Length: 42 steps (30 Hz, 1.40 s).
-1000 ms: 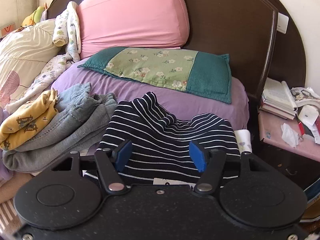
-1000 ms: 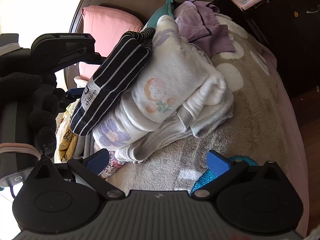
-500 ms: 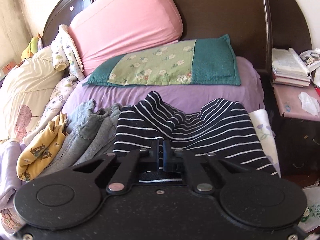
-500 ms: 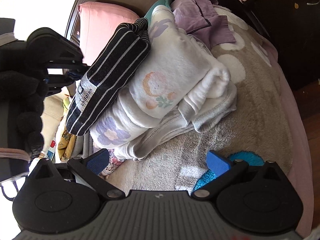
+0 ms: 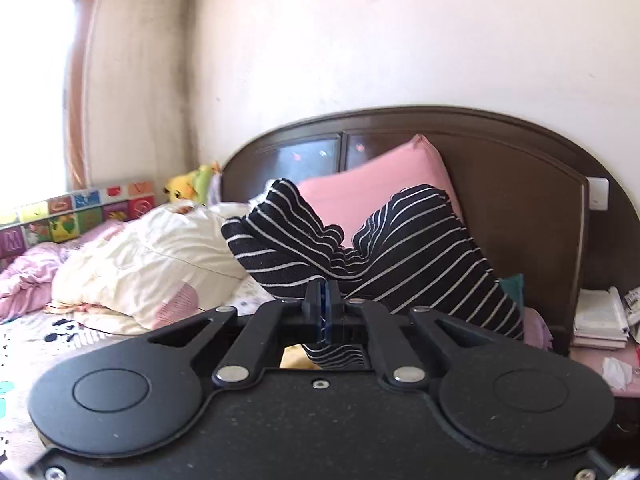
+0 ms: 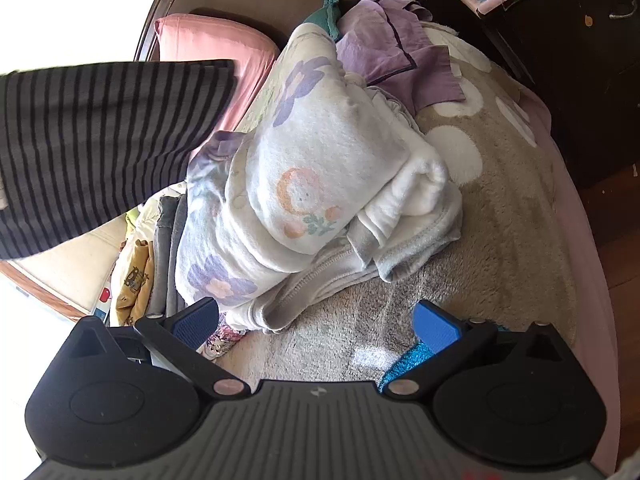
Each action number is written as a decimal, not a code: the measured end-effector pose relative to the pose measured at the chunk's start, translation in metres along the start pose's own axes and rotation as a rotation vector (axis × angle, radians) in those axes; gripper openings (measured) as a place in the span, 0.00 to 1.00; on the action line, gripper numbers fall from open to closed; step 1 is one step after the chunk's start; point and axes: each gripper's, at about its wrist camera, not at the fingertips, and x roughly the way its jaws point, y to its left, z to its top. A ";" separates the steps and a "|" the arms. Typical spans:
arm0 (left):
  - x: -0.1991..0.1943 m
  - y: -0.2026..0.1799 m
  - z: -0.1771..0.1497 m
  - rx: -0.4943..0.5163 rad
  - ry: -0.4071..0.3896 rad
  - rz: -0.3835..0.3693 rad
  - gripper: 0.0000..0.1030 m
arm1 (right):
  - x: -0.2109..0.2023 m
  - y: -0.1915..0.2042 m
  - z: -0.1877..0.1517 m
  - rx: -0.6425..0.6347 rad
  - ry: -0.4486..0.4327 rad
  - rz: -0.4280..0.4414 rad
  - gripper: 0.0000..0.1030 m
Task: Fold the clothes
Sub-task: 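Lift the striped garment with the left gripper and carry it onto the blanket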
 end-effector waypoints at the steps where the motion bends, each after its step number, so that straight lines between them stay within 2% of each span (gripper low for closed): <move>1: -0.016 0.014 0.006 -0.003 -0.022 0.036 0.00 | -0.001 0.001 0.000 -0.003 -0.001 0.003 1.00; 4: -0.050 0.046 0.020 0.005 -0.057 0.142 0.00 | -0.005 0.006 -0.003 -0.017 -0.006 0.019 1.00; 7: -0.071 0.071 0.023 0.025 -0.037 0.233 0.00 | -0.009 0.016 -0.010 -0.043 -0.001 0.041 1.00; 10: -0.073 0.092 0.010 0.087 0.037 0.341 0.00 | -0.013 0.027 -0.019 -0.069 0.009 0.065 1.00; 12: -0.069 0.117 -0.003 0.128 0.099 0.443 0.00 | -0.016 0.037 -0.026 -0.097 0.014 0.086 1.00; 15: -0.081 0.167 -0.013 0.108 0.130 0.615 0.00 | -0.022 0.052 -0.038 -0.153 0.020 0.129 1.00; 18: -0.105 0.205 -0.025 0.114 0.170 0.728 0.00 | -0.027 0.067 -0.050 -0.208 0.047 0.194 1.00; 20: -0.128 0.219 -0.037 0.092 0.203 0.746 0.00 | -0.030 0.078 -0.060 -0.243 0.089 0.245 1.00; 24: -0.172 0.222 -0.076 0.044 0.269 0.752 0.00 | -0.042 0.103 -0.085 -0.310 0.154 0.348 1.00; 29: -0.223 0.200 -0.142 -0.056 0.366 0.728 0.00 | -0.056 0.130 -0.114 -0.375 0.251 0.484 1.00; 34: -0.270 0.168 -0.210 -0.134 0.499 0.686 0.00 | -0.065 0.146 -0.146 -0.436 0.355 0.590 1.00; 38: -0.294 0.149 -0.254 -0.181 0.585 0.653 0.00 | -0.075 0.152 -0.171 -0.486 0.438 0.653 1.00; 42: -0.312 0.143 -0.290 -0.269 0.642 0.629 0.00 | -0.084 0.152 -0.194 -0.519 0.534 0.665 1.00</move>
